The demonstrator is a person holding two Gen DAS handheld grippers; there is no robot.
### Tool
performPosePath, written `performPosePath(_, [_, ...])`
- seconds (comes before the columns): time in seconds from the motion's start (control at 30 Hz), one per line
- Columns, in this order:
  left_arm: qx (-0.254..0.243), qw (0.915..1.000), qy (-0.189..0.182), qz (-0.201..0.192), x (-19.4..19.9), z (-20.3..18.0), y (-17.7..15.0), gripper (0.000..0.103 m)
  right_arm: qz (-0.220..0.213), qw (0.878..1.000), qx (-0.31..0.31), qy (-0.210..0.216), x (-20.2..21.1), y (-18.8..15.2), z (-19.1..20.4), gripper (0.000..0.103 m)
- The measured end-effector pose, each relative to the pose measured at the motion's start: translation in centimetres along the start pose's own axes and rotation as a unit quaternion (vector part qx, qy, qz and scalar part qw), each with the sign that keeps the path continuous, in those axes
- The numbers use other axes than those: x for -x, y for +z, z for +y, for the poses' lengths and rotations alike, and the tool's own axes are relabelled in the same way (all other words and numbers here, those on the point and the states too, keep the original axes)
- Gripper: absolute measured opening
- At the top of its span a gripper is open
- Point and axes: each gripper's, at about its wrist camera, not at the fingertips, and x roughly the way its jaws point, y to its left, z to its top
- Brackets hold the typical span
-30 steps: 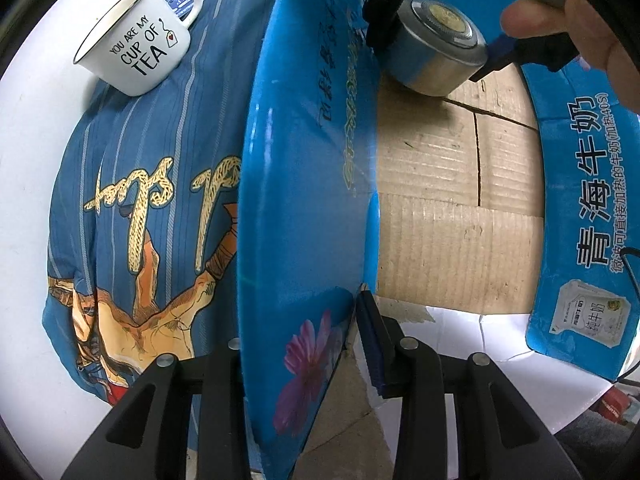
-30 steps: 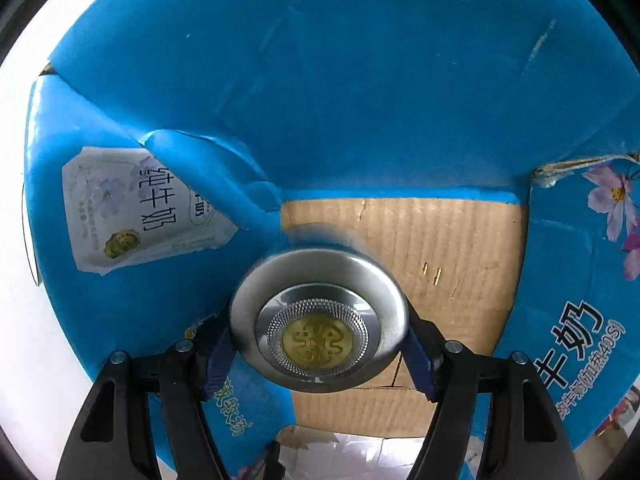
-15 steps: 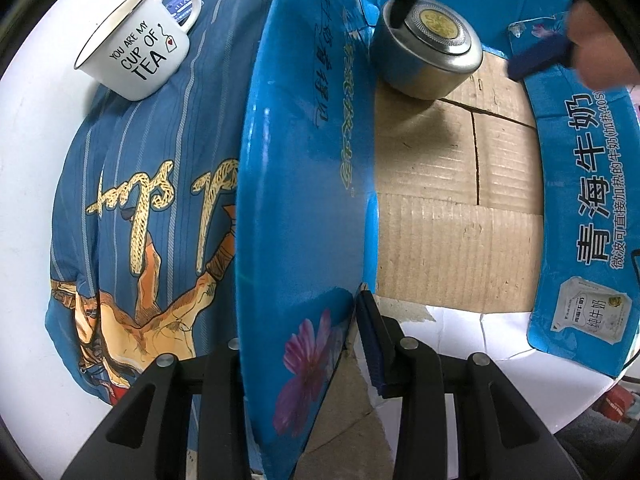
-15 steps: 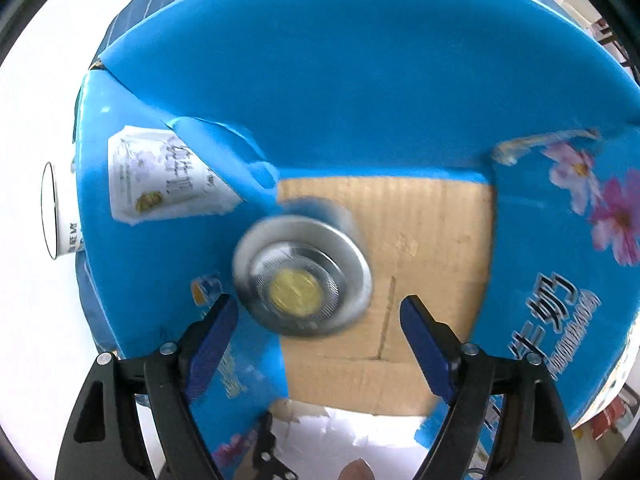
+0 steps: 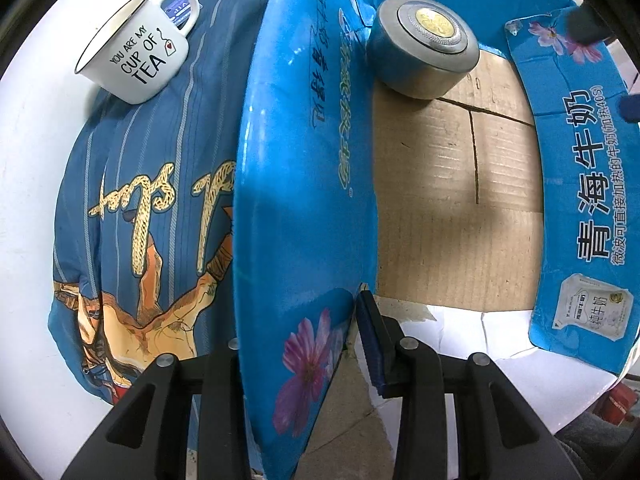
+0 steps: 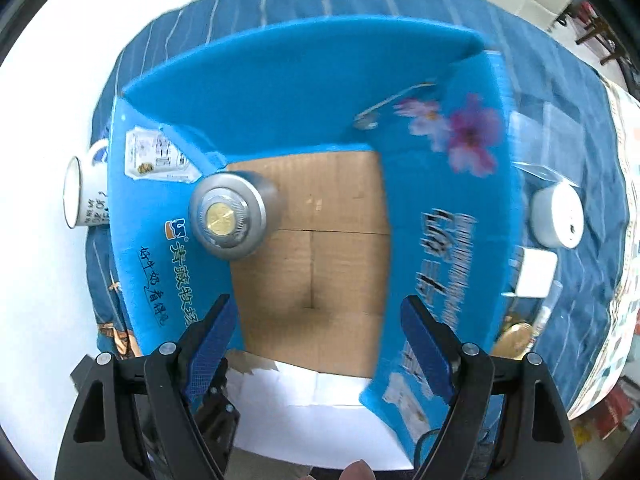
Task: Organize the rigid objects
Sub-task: 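Lower the silver tin into the blue box and open the right tool, then grasp the white cream jar with the right tool and lift it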
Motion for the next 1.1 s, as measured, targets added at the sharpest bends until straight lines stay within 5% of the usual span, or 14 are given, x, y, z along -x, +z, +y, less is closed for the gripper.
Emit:
performPosePath(0.13, [0.001, 1.0, 0.0, 0.0, 0.0, -0.1, 0.0, 0.032, -0.043, 0.998, -0.033, 0.017, 2.9, -0.2, -3.6, 0.103])
performPosePath(0.4, [0.003, 1.0, 0.0, -0.002, 0.2, -0.2, -0.1, 0.032, -0.112, 0.99, -0.083, 0.003, 6.6, -0.9, -14.6, 0.103])
performPosePath(0.63, [0.003, 1.0, 0.002, -0.003, 0.2, -0.2, -0.3, 0.033, -0.081, 0.987, -0.139, 0.016, 2.3, 0.5, -23.9, 0.103])
performPosePath(1.0, [0.006, 1.0, 0.006, 0.002, -0.1, -0.3, 0.0, 0.034, -0.043, 0.985, -0.168, 0.014, -5.2, 5.0, -26.5, 0.102])
performPosePath(1.1, [0.006, 1.0, 0.006, 0.003, -0.1, -0.3, 0.1, 0.034, -0.021, 0.985, -0.173, -0.001, -7.0, 5.6, -26.6, 0.087])
